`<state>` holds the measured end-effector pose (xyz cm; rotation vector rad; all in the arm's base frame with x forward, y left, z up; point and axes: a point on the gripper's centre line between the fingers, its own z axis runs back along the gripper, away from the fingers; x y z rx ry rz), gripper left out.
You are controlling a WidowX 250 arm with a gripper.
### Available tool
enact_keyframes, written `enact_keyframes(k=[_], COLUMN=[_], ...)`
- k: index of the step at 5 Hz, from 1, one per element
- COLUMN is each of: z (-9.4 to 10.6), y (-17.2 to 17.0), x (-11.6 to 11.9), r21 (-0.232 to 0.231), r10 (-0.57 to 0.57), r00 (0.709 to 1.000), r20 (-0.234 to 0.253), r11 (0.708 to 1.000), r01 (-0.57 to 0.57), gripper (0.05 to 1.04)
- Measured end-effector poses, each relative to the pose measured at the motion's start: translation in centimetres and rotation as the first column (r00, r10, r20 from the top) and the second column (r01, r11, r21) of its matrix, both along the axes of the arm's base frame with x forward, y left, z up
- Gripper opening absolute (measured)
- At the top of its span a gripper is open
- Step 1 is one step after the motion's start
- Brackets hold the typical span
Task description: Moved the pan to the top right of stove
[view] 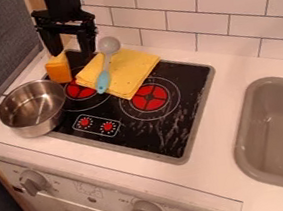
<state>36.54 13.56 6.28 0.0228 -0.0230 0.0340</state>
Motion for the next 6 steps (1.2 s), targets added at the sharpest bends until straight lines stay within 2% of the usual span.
enact_keyframes(k=[1, 2, 3, 4, 5, 6], z=[-1.4, -1.5, 0.3, 1.3, 0.4, -2.2], y=[0.0, -0.8, -1.5, -2.1, -1.5, -0.9], x=[-0.5, -2.9, -5.4, -7.5, -8.5, -8.6], r21=[-0.010, -0.003, 0.033, 0.068, 0.090, 0.102], r10=[0.000, -0.013, -0.040, -0.084, -0.078, -0.074], r00=[0.999, 0.999, 0.999, 0.995, 0.996, 0.997], r20=[-0.039, -0.051, 0.011, 0.051, 0.039, -0.014], r11=[1.000, 1.000, 0.999, 0.994, 0.993, 0.992], r01=[0.000, 0.013, 0.039, 0.080, 0.074, 0.075], gripper=[1.003, 1.001, 1.001, 1.001, 1.001, 1.001])
